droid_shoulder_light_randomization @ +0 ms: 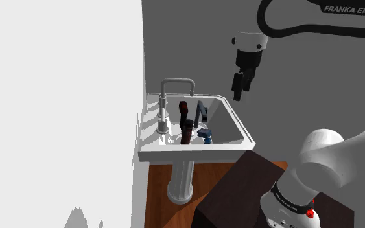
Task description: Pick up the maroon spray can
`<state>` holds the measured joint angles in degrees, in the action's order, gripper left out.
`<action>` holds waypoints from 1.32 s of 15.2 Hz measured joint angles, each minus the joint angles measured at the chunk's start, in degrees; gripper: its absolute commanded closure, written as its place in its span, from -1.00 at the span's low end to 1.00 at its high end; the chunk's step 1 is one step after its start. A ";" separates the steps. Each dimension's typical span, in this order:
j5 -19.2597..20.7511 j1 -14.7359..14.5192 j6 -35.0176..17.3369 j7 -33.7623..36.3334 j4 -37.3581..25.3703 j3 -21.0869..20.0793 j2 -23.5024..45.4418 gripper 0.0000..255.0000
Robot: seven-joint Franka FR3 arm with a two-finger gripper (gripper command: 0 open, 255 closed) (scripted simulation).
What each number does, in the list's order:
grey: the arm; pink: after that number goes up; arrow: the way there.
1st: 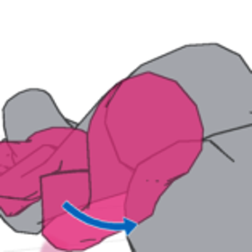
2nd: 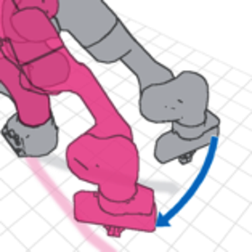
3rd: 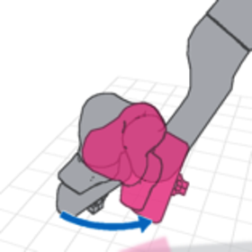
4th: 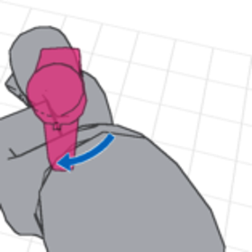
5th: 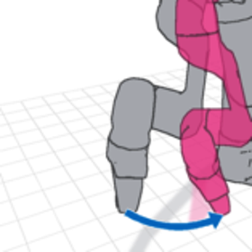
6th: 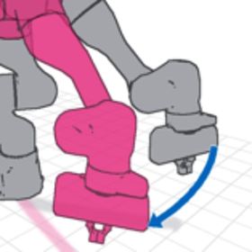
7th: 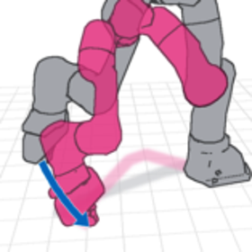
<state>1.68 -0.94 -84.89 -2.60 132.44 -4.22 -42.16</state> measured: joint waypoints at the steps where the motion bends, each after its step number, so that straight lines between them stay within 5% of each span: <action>1: 0.00 0.00 0.00 0.00 0.00 0.00 0.00 -1.00; 13: 0.39 2.91 -21.75 -0.17 5.83 3.87 14.20 -1.00; 20: -0.51 4.39 -34.19 -1.02 3.78 6.27 27.57 -1.00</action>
<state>1.17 3.46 -119.08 -3.62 136.22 2.05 -14.58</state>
